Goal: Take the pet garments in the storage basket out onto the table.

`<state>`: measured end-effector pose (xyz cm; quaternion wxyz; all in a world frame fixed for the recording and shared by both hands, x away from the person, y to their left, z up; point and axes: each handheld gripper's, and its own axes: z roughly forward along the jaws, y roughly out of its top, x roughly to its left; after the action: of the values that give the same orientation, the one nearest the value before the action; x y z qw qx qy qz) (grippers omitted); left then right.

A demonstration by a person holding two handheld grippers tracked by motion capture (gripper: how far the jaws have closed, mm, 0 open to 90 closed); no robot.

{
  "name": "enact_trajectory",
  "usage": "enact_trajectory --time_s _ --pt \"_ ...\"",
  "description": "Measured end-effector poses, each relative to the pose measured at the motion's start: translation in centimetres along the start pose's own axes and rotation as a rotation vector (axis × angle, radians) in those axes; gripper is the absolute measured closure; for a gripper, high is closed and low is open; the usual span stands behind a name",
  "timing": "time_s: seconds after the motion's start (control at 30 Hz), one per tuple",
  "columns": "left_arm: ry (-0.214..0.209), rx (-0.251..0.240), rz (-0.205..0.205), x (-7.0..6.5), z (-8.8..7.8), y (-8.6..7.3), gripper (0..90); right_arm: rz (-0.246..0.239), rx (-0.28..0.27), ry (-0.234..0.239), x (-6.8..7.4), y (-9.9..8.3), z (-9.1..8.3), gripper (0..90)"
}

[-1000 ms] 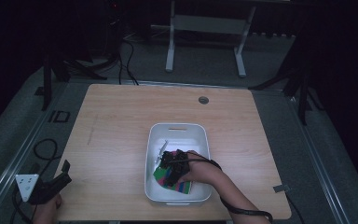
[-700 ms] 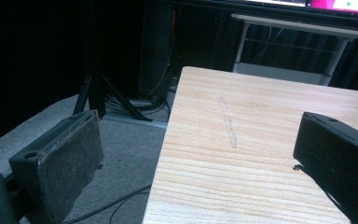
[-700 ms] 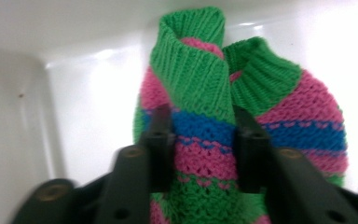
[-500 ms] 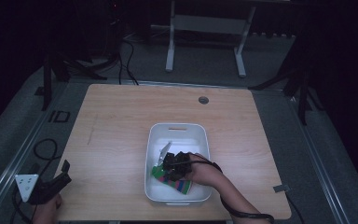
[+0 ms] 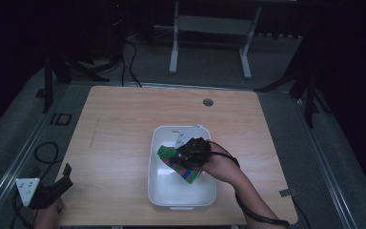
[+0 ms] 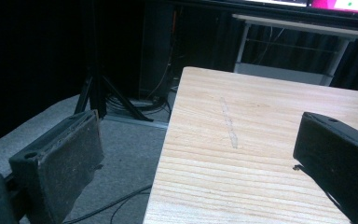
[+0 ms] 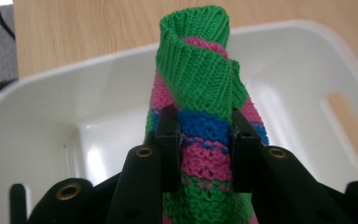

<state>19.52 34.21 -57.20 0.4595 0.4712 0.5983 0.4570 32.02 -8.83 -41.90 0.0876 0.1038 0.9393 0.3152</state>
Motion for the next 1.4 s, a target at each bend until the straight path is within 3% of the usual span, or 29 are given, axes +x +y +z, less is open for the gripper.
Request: enact_trajectory --time_s 0.1,0.27,0.53,0.63,0.9,0.93,1.03,1.23,1.4 --pt "0.002 -0.002 0.003 0.0 0.0 0.0 1.8 0.008 -0.049 -0.013 0.0 0.3 -1.2 71.0" --pt "0.005 -0.004 0.006 0.0 0.0 0.0 1.8 0.024 -0.130 -0.074 -0.7 0.5 -4.0 71.0" --pt "0.003 -0.002 0.004 0.0 0.0 0.0 1.8 0.066 -0.187 -0.160 -2.1 -0.6 -7.6 70.9" --pt "0.004 -0.003 0.005 -0.1 0.0 0.0 1.8 0.079 -0.185 -0.178 -2.5 -1.1 -8.3 71.0" --pt "0.007 0.001 0.007 -0.1 0.0 0.0 1.8 0.170 -0.194 -0.257 -4.4 -4.8 -10.9 70.9" --pt "0.006 0.003 0.007 -0.1 0.0 0.0 1.8 0.202 -0.204 -0.277 -4.9 -5.9 -11.5 70.9" --pt "0.007 0.000 0.009 -0.1 0.0 0.0 1.8 0.210 -0.201 -0.288 -5.1 -6.4 -11.7 70.9" --pt "0.007 -0.002 0.006 -0.1 0.0 0.0 1.8 0.281 -0.183 -0.358 -6.4 -10.2 -13.8 70.9" --pt "0.009 -0.001 0.006 -0.1 0.0 0.0 1.8 0.328 -0.184 -0.383 -6.9 -12.8 -14.6 70.8"
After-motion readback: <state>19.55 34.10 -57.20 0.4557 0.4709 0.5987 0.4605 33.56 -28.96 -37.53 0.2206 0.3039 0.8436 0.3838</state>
